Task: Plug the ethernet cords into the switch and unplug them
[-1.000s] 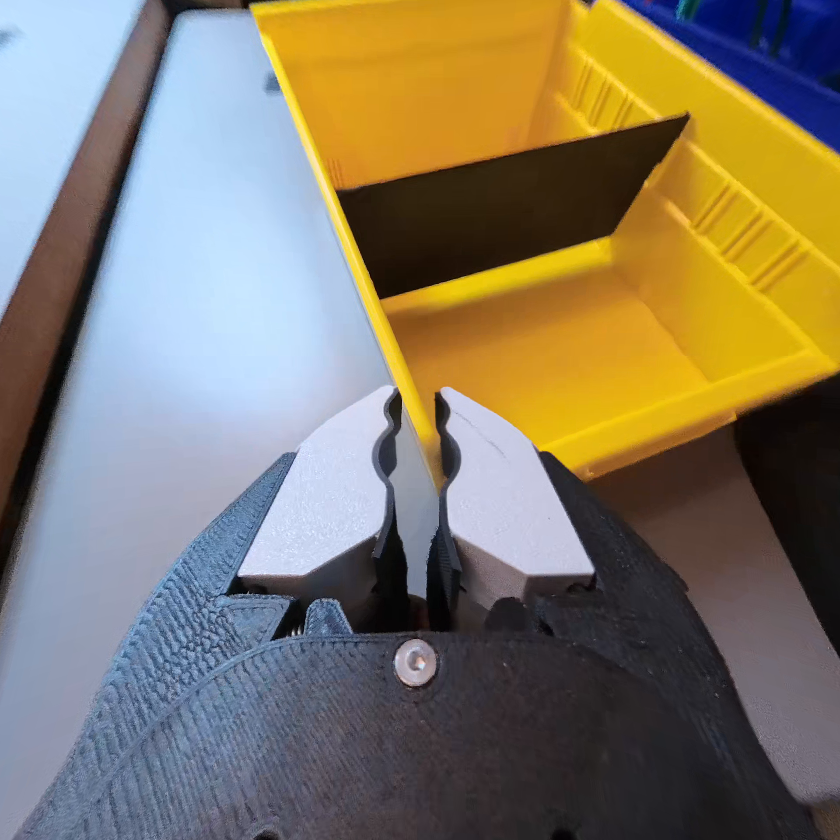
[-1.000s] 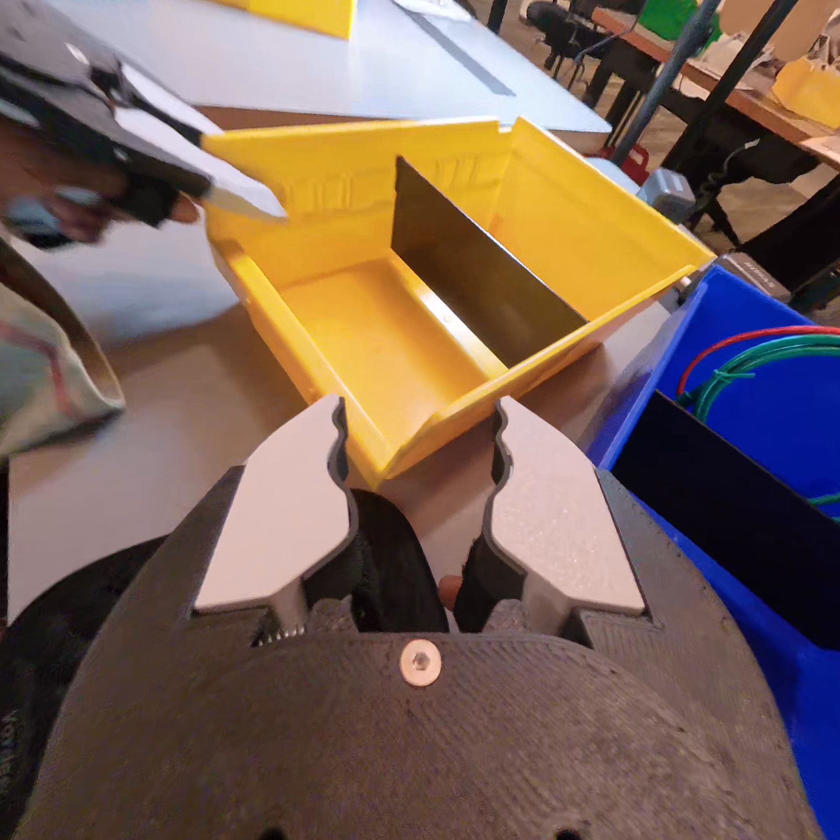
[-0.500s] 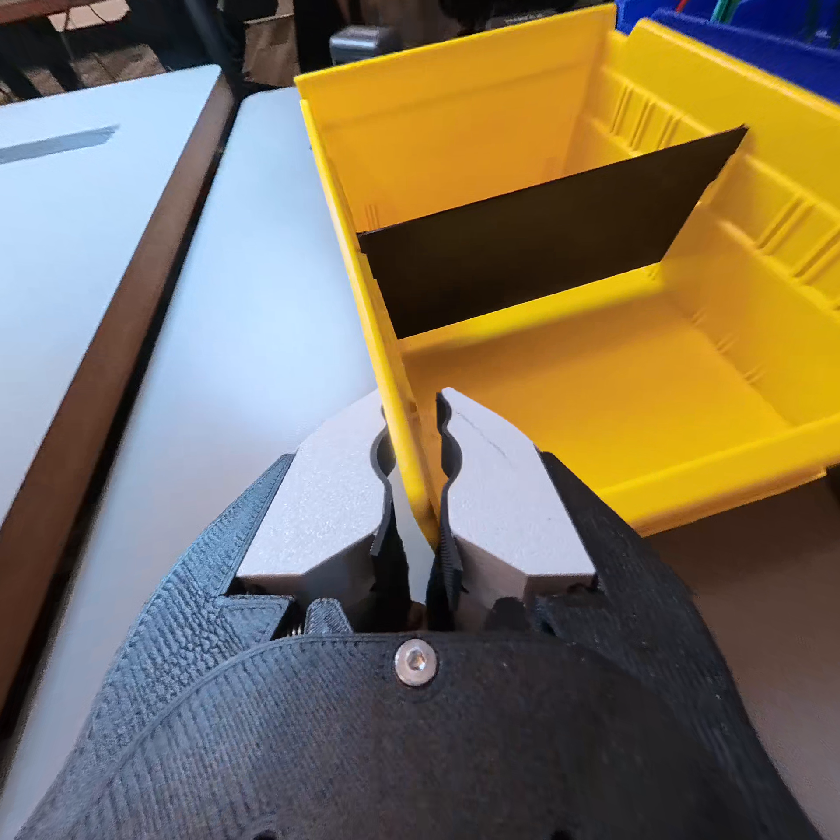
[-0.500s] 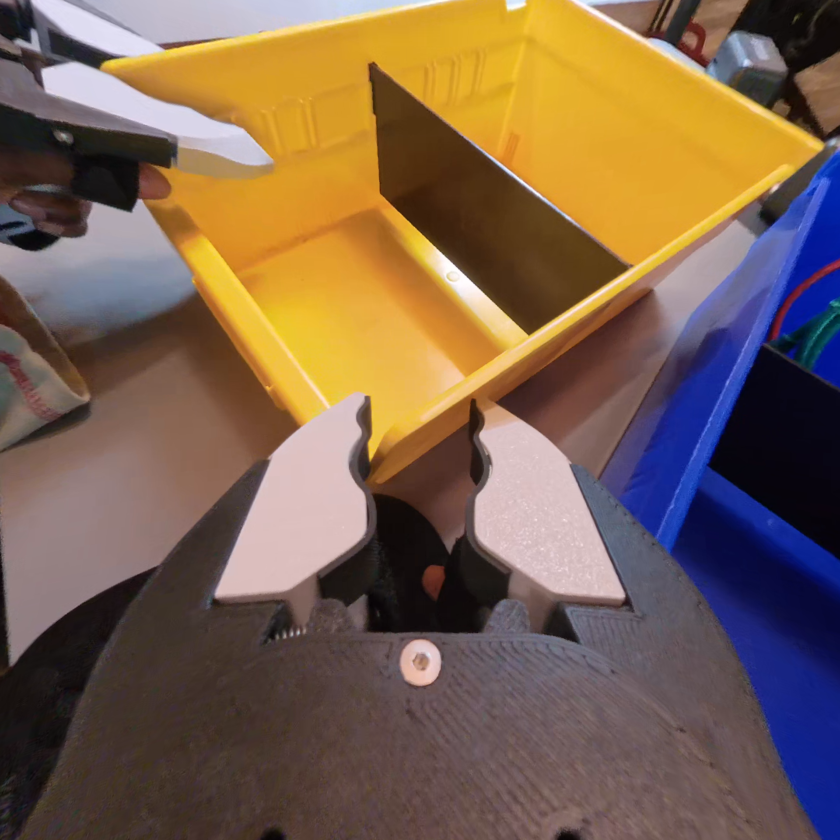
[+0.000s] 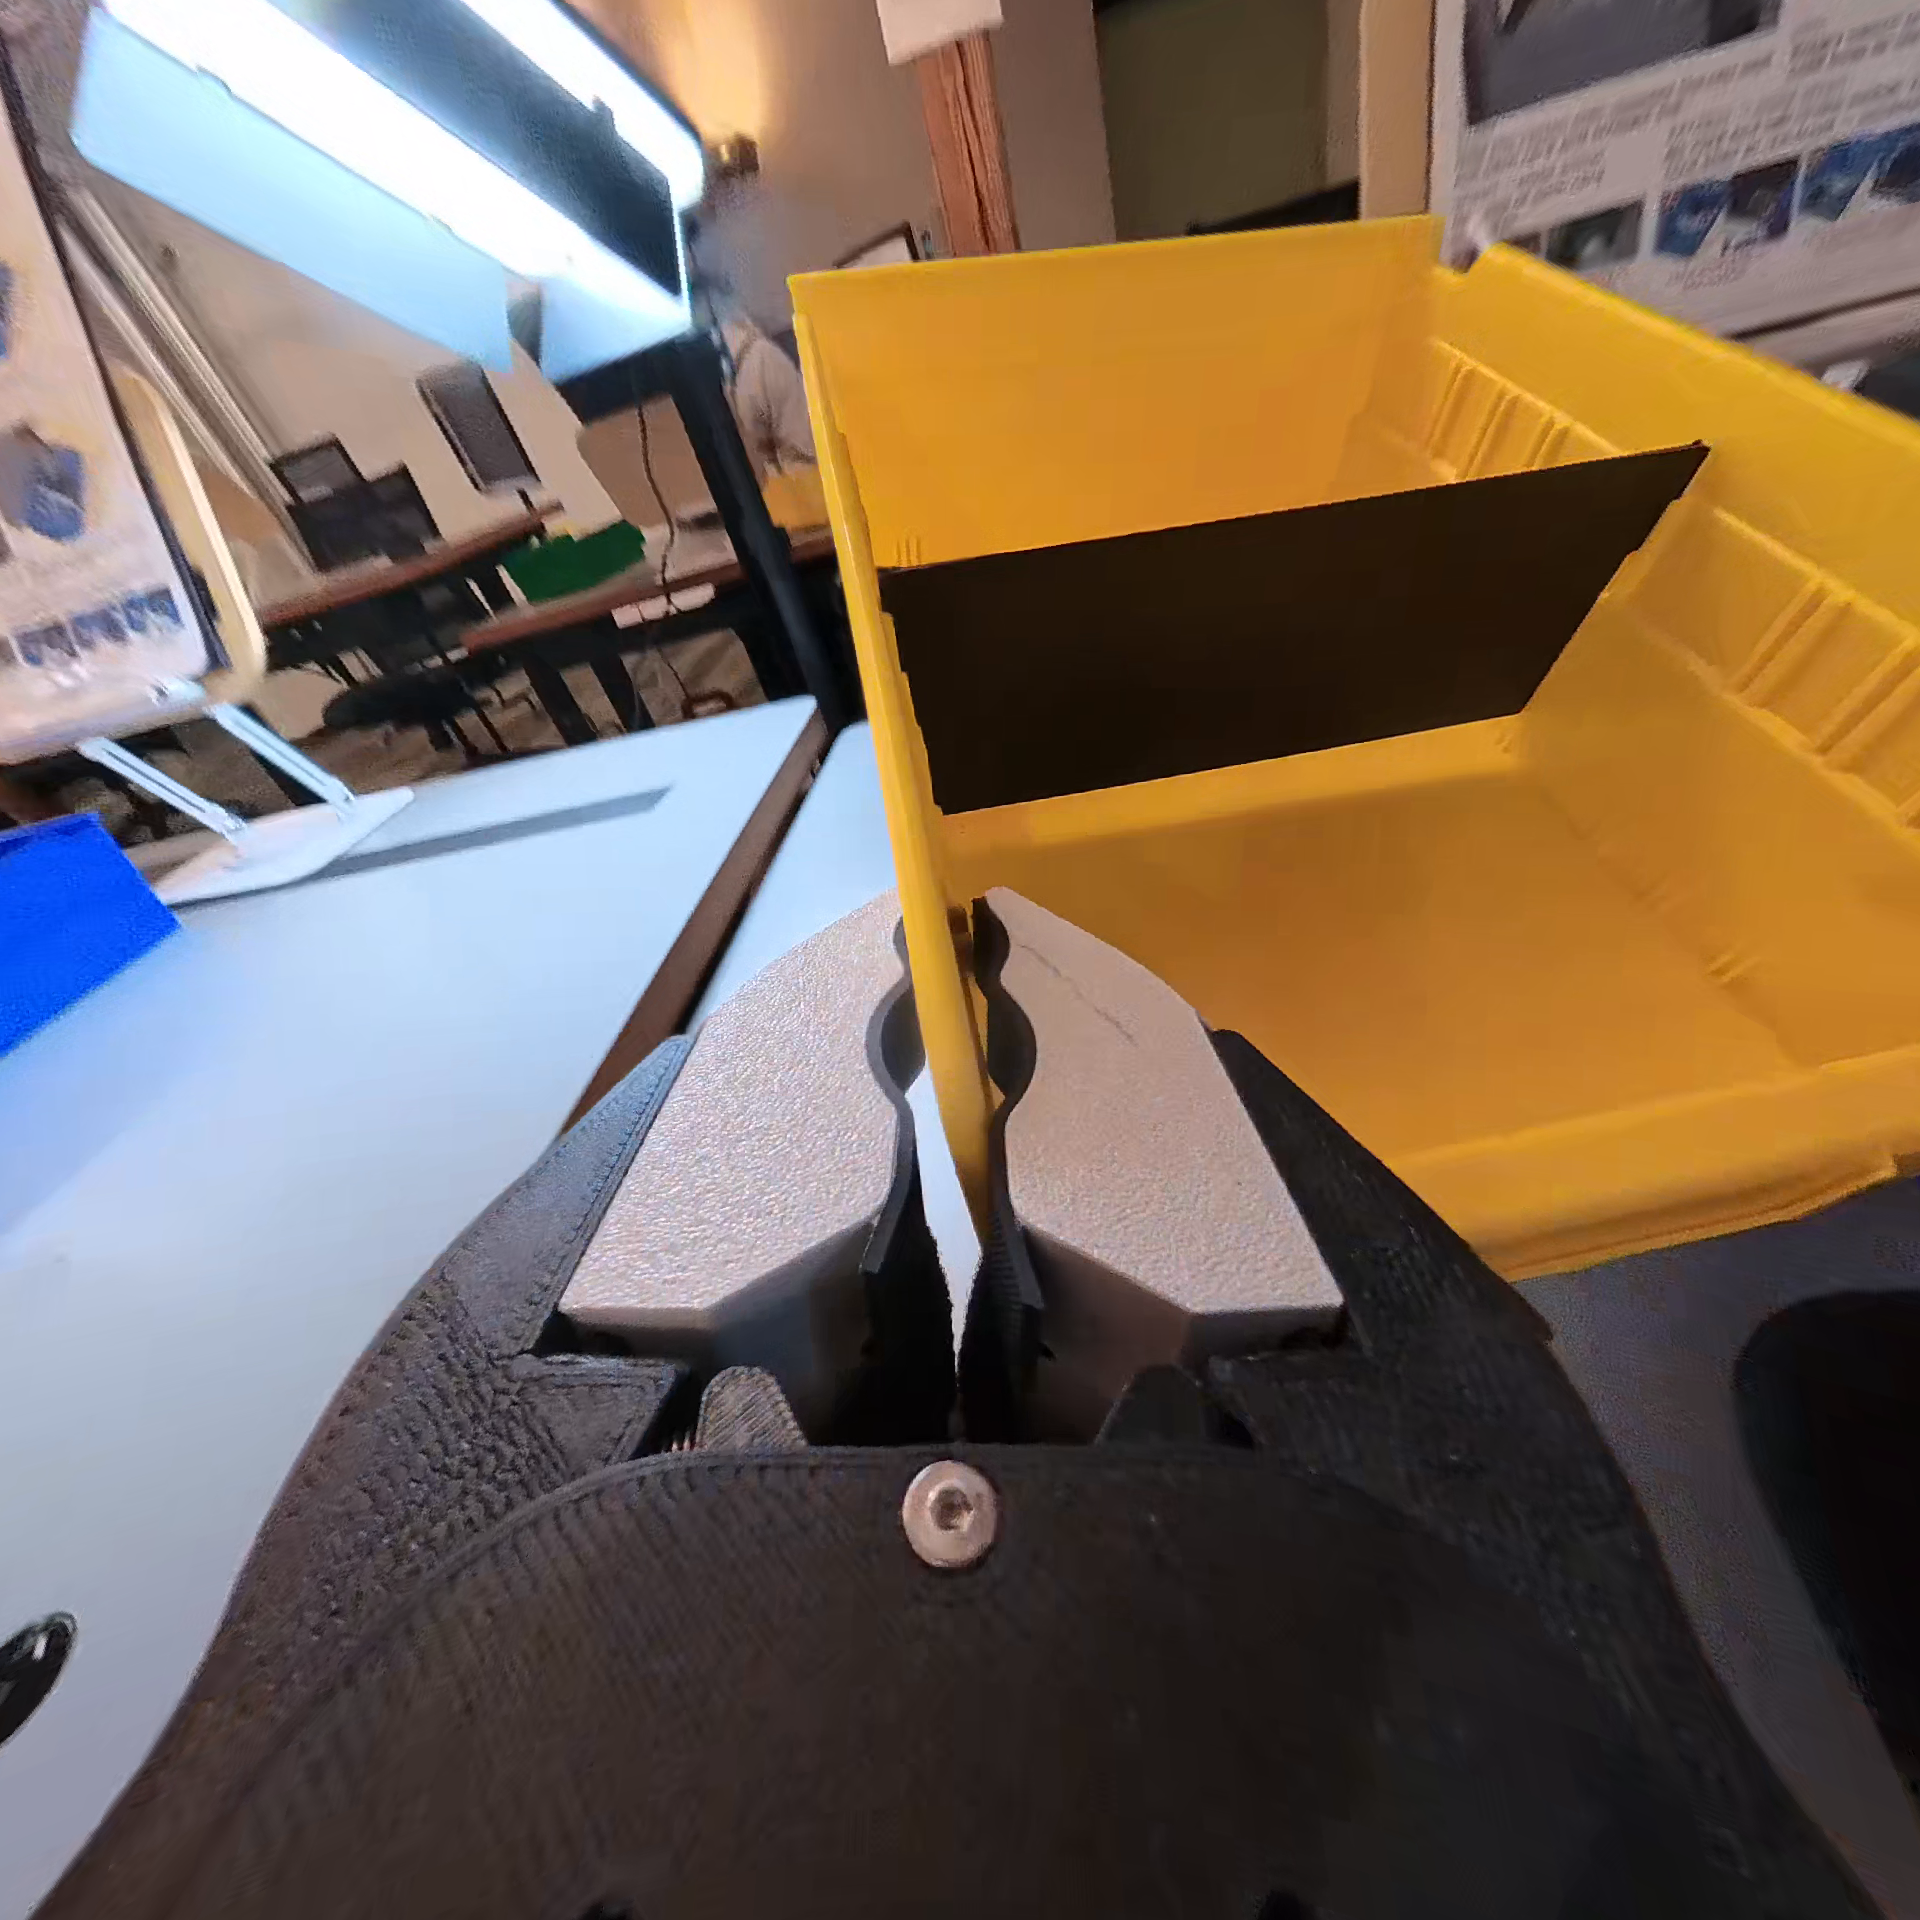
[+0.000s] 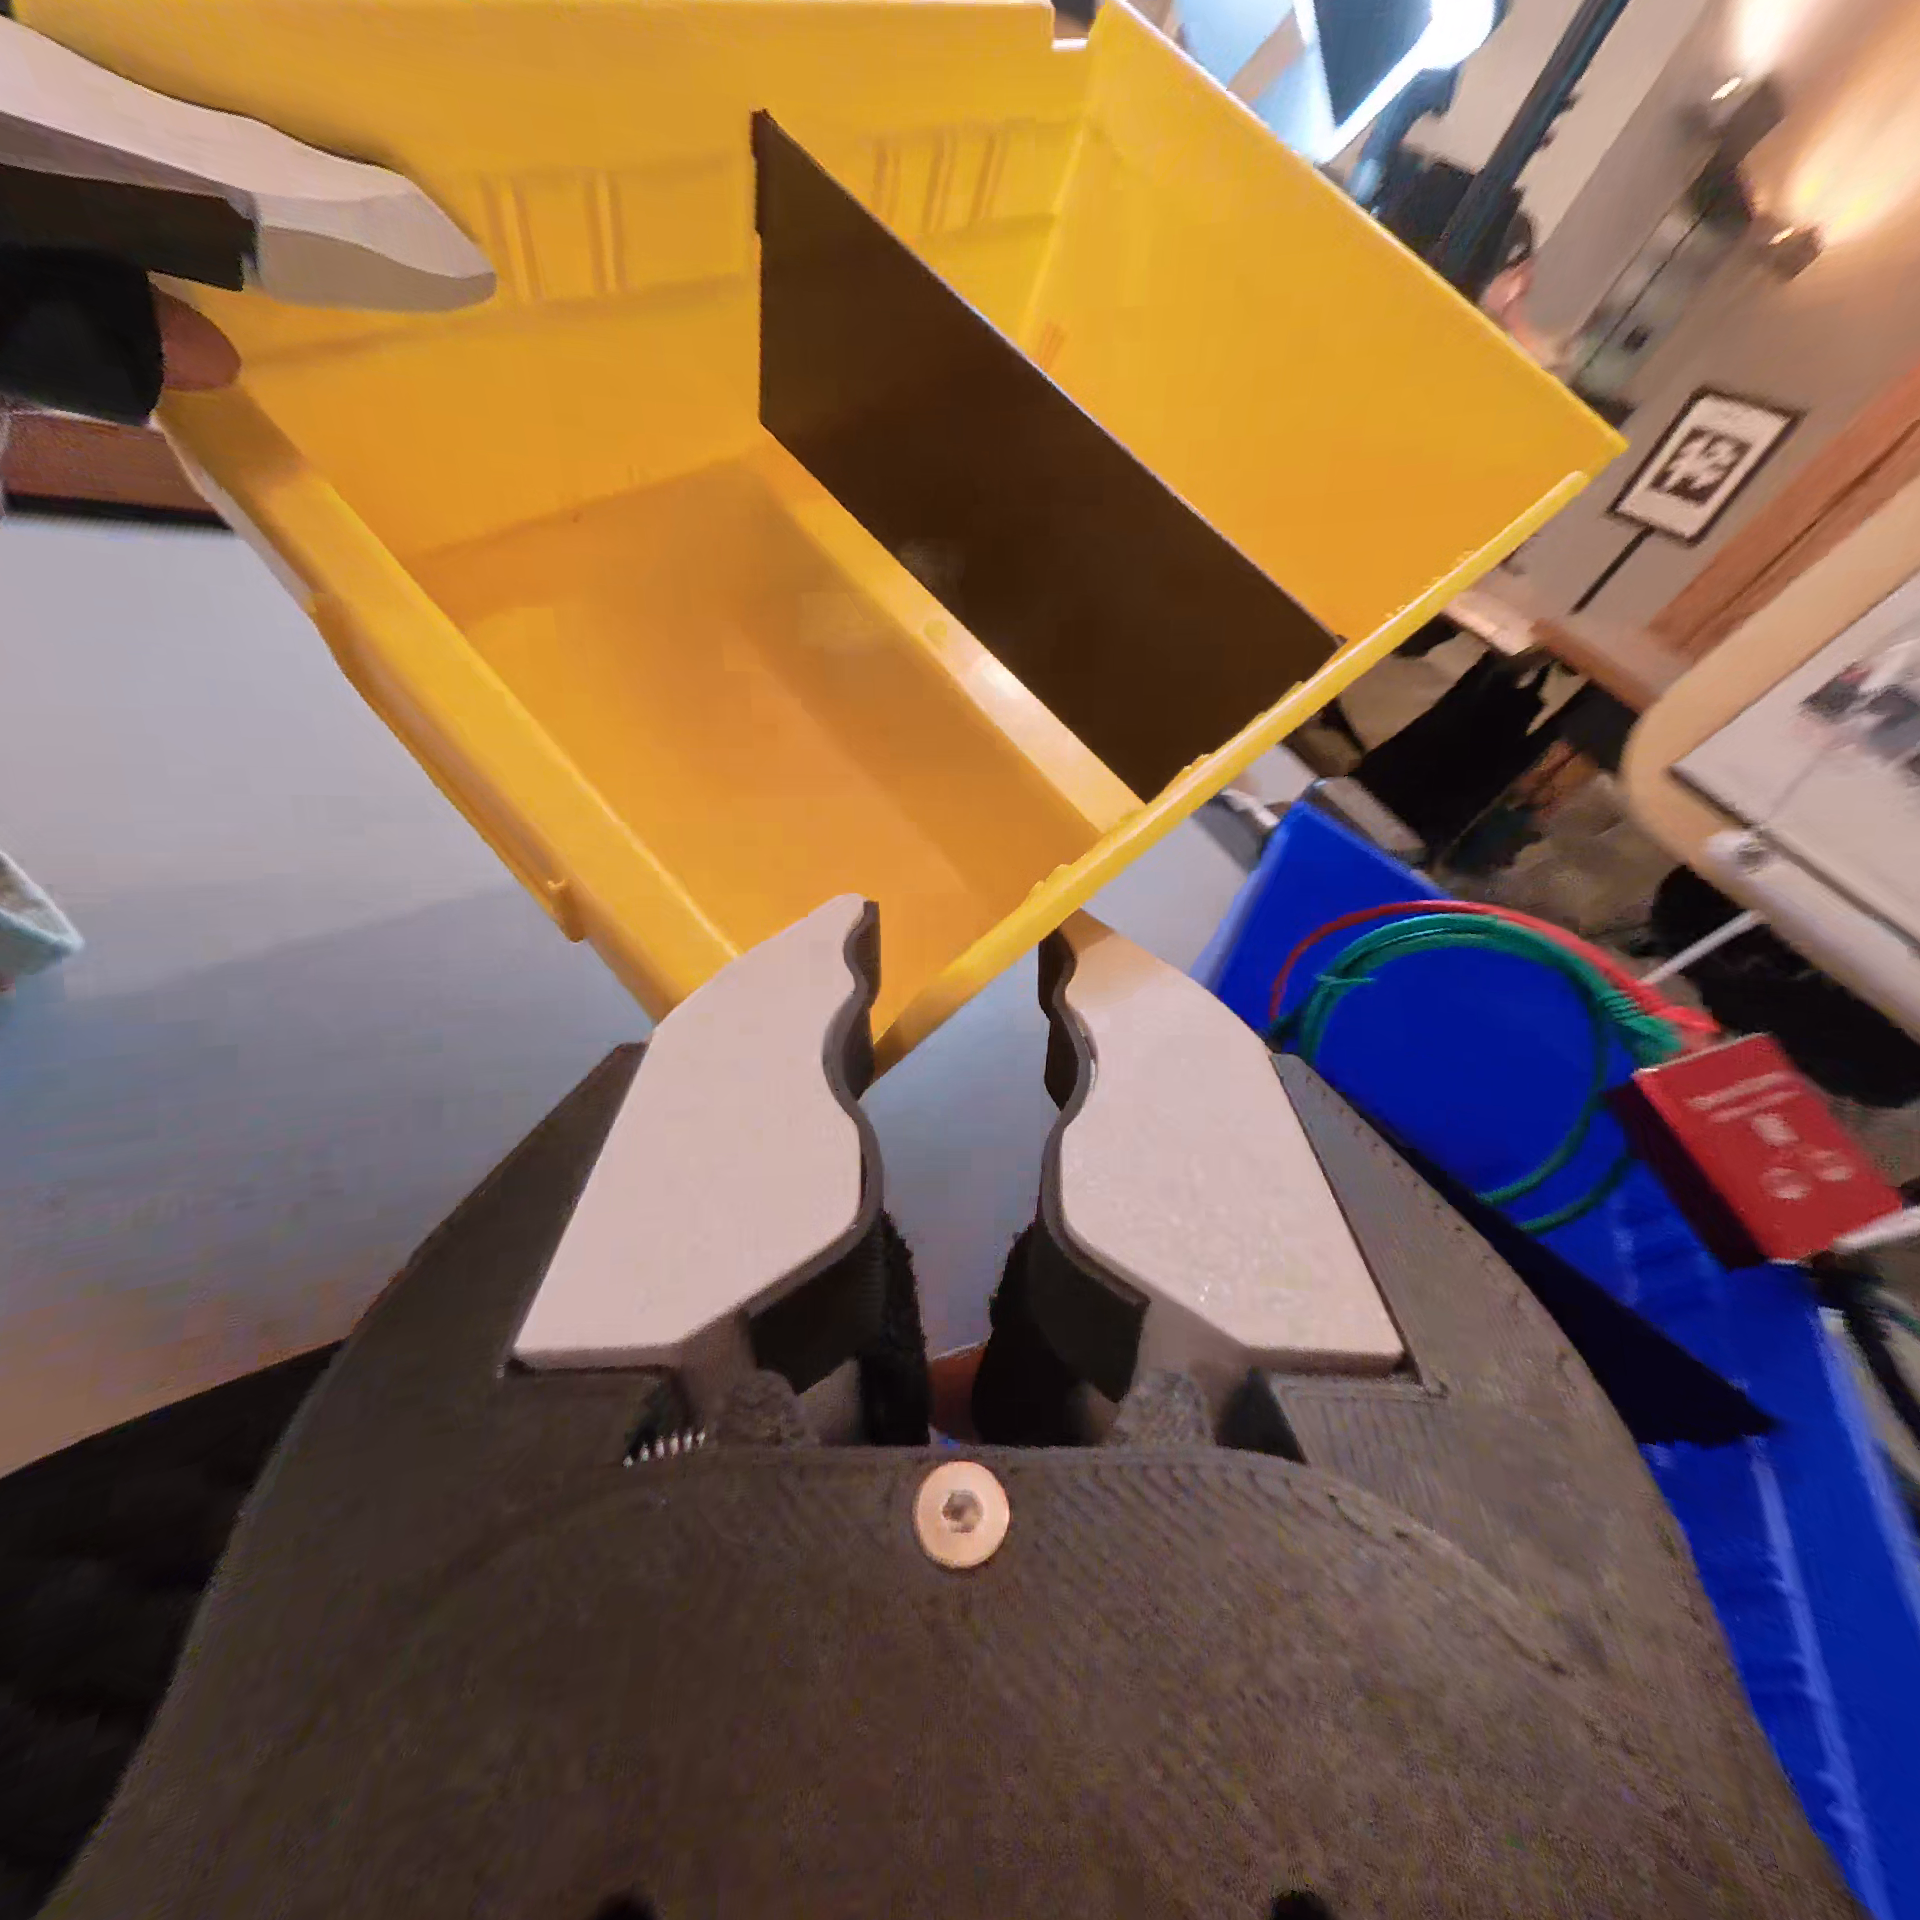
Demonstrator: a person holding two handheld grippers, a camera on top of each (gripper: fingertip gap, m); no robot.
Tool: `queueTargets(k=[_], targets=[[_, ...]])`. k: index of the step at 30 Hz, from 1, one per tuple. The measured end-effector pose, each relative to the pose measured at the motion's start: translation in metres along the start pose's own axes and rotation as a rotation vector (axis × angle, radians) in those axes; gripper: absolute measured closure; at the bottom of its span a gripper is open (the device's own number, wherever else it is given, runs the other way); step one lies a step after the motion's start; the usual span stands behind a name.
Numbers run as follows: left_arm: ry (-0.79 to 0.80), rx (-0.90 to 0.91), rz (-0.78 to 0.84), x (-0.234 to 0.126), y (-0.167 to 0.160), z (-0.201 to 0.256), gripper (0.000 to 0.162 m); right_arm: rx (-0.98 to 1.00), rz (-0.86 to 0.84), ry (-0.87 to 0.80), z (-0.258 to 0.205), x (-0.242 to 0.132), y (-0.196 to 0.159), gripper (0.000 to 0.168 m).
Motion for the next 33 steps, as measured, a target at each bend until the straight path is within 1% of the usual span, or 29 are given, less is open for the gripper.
queueTargets(k=[5, 9, 14, 18, 20, 27, 30, 33], targets=[[0.016, 0.022, 0.118, -0.004, 0.050, 0.029, 0.156, -0.048, 0.050, -0.106, 0.034, -0.034, 0.020, 0.142], [-0.040, 0.005, 0.183, 0.003, 0.081, 0.067, 0.156, -0.055, 0.070, -0.208, 0.067, -0.072, 0.029, 0.143], [-0.158, -0.012, 0.233, 0.017, 0.112, 0.134, 0.156, -0.061, 0.050, -0.365, 0.110, -0.130, 0.024, 0.145], [-0.253, -0.038, 0.323, 0.024, 0.138, 0.195, 0.156, -0.044, 0.039, -0.503, 0.141, -0.184, 0.013, 0.146], [-0.316, -0.050, 0.342, 0.027, 0.149, 0.227, 0.156, -0.039, 0.018, -0.574, 0.155, -0.212, 0.006, 0.147], [-0.518, -0.075, 0.339, 0.038, 0.172, 0.331, 0.156, 0.008, -0.055, -0.770, 0.194, -0.297, -0.019, 0.148], [-0.583, -0.092, 0.324, 0.045, 0.172, 0.378, 0.156, 0.026, -0.113, -0.852, 0.212, -0.326, -0.039, 0.149], [-0.647, -0.107, 0.284, 0.052, 0.161, 0.426, 0.156, 0.074, -0.170, -0.915, 0.226, -0.353, -0.068, 0.150]])
Point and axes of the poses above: each gripper's, where its closed fingertips meet, x out along the fingers, y out of its top, z = x × y across the jaws, the point moved 2 cm from there along -x, back along the fingers, and after that the axes turned 5 degrees about z, right-handed, at the moved point
